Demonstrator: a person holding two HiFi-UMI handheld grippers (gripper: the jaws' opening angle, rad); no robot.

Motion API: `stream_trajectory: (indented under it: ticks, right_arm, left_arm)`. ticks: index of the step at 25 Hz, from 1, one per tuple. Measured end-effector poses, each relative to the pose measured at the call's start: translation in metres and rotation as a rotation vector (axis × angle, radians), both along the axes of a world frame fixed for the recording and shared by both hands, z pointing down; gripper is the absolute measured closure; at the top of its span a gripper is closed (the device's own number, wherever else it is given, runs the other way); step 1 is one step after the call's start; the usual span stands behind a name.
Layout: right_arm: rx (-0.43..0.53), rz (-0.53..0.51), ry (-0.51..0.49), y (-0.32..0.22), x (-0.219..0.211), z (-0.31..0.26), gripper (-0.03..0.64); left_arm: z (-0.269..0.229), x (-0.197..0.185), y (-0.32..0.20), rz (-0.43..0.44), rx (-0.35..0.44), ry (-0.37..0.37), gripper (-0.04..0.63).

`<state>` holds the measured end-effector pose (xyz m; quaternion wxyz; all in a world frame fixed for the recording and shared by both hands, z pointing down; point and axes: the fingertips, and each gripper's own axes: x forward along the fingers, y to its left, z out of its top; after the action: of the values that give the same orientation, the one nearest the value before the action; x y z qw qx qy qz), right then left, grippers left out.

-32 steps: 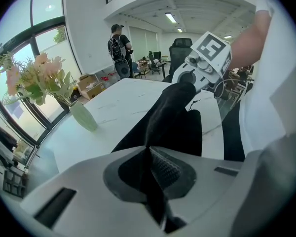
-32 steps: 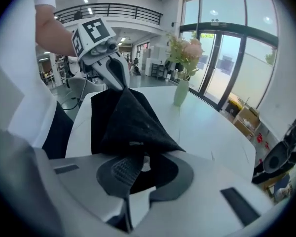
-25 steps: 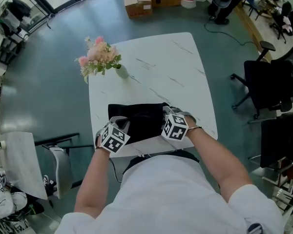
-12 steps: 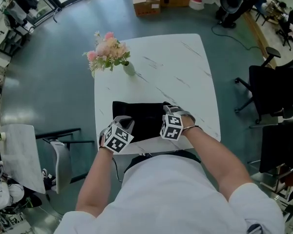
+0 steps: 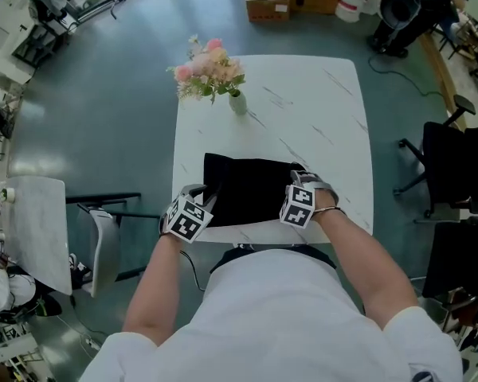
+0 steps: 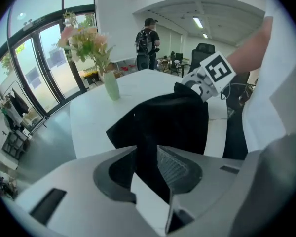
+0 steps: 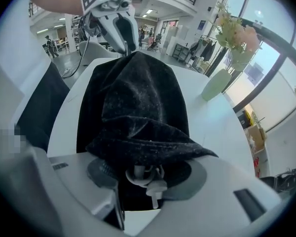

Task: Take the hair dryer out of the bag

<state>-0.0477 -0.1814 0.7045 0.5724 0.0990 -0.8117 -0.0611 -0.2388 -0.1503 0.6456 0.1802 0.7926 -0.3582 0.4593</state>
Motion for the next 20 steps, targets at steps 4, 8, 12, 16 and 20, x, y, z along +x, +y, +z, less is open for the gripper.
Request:
stream_trajectory:
  ticks: [4, 8, 12, 16, 20]
  right_arm:
    - [0.011, 0.021, 0.000, 0.000, 0.001, 0.000, 0.395]
    - [0.015, 0.025, 0.004, 0.000, 0.000, 0.001, 0.394]
    - [0.024, 0.029, 0.003, 0.003, 0.000, 0.001, 0.407]
    - [-0.009, 0.038, -0.013, 0.012, 0.002, -0.003, 0.410]
    - [-0.034, 0.052, -0.026, 0.020, 0.013, -0.005, 0.411]
  left_arm:
    - [0.029, -0.006, 0.025, 0.067, -0.133, -0.027, 0.433]
    - [0.044, 0.000, 0.030, 0.090, -0.164, -0.030, 0.420]
    - [0.063, -0.001, 0.026, 0.092, -0.173, -0.104, 0.428]
    - [0.073, -0.002, 0.022, 0.030, -0.196, -0.085, 0.472]
    - [0.072, -0.001, 0.021, 0.006, -0.220, -0.043, 0.477]
